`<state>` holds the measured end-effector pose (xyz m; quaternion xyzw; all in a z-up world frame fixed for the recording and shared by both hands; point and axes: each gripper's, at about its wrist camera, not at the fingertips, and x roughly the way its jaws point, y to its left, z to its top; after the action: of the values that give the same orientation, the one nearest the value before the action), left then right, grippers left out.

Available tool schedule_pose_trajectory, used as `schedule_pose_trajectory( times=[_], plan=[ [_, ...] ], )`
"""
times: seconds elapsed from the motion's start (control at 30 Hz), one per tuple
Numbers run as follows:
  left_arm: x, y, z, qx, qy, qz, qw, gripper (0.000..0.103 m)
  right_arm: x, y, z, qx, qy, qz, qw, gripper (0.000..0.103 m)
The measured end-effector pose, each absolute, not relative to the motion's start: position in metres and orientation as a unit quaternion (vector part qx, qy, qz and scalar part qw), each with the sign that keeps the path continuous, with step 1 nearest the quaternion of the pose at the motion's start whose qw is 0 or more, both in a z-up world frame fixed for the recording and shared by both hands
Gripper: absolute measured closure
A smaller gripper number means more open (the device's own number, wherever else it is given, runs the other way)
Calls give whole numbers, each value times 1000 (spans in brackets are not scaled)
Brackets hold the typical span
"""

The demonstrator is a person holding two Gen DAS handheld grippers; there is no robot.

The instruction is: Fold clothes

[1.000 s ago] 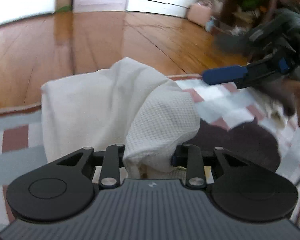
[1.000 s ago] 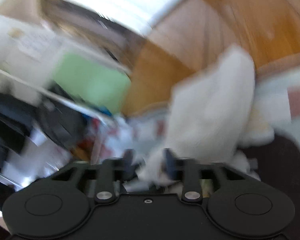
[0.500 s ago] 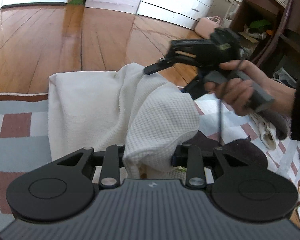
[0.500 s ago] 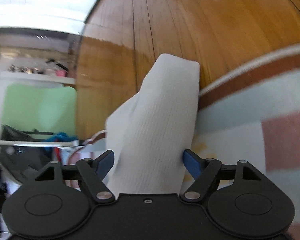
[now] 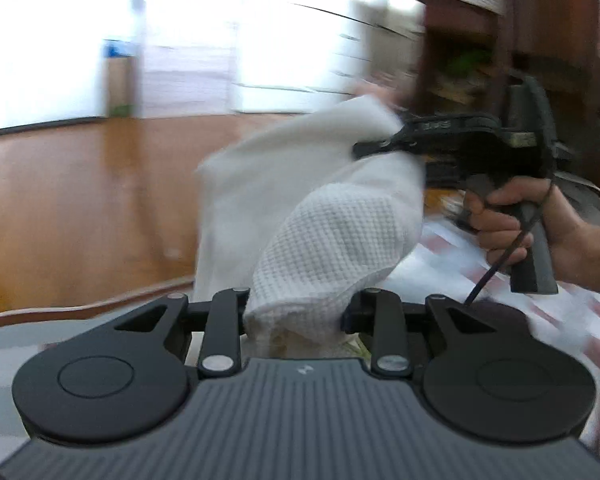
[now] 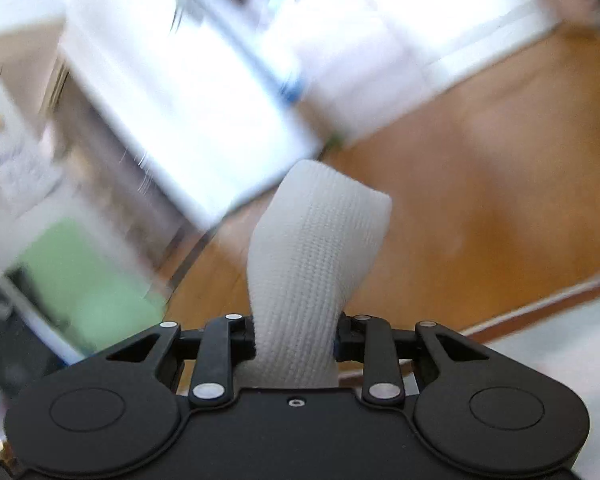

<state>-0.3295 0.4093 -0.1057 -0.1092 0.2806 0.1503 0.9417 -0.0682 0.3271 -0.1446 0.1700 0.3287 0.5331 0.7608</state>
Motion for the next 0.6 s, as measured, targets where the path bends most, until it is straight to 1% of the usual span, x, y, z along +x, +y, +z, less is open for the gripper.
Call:
schedule_pose_trajectory(
  times=[0.03,0.07,0.1,0.17,0.2,0.23,0.3,0.33,0.4,0.47,0.53,0.6],
  plan=[
    [-321,403,-113,-105,312,124,936,69,-70,296,-149,177,324,501,783,61],
    [-312,398,-124,-106,349,105,925,68,-71,268,-158,171,336,463,802,50],
    [-303,394,-138,-110,392,92,909,67,-69,246,-170,154,364,423,815,46],
    [-292,390,-166,-129,471,79,869,66,-60,219,-195,133,440,361,811,46],
    [-292,390,-176,-142,493,73,855,66,-55,207,-208,134,475,328,806,46],
    [-296,393,-178,-158,495,63,852,65,-51,195,-218,141,500,302,799,46],
    [-306,406,-172,-195,475,58,856,60,-48,172,-227,190,501,294,792,46],
    [-312,417,-168,-217,457,63,860,54,-47,163,-229,208,501,291,788,46],
    [-324,439,-161,-264,417,78,866,50,-52,165,-222,201,501,292,789,46],
    [-334,460,-157,-313,374,102,867,42,-52,163,-208,178,487,300,801,44],
    [-334,475,-161,-343,356,124,861,39,-48,152,-200,175,474,303,808,41],
    [-332,488,-167,-366,344,146,852,39,-50,142,-200,202,477,310,797,39]
  ],
)
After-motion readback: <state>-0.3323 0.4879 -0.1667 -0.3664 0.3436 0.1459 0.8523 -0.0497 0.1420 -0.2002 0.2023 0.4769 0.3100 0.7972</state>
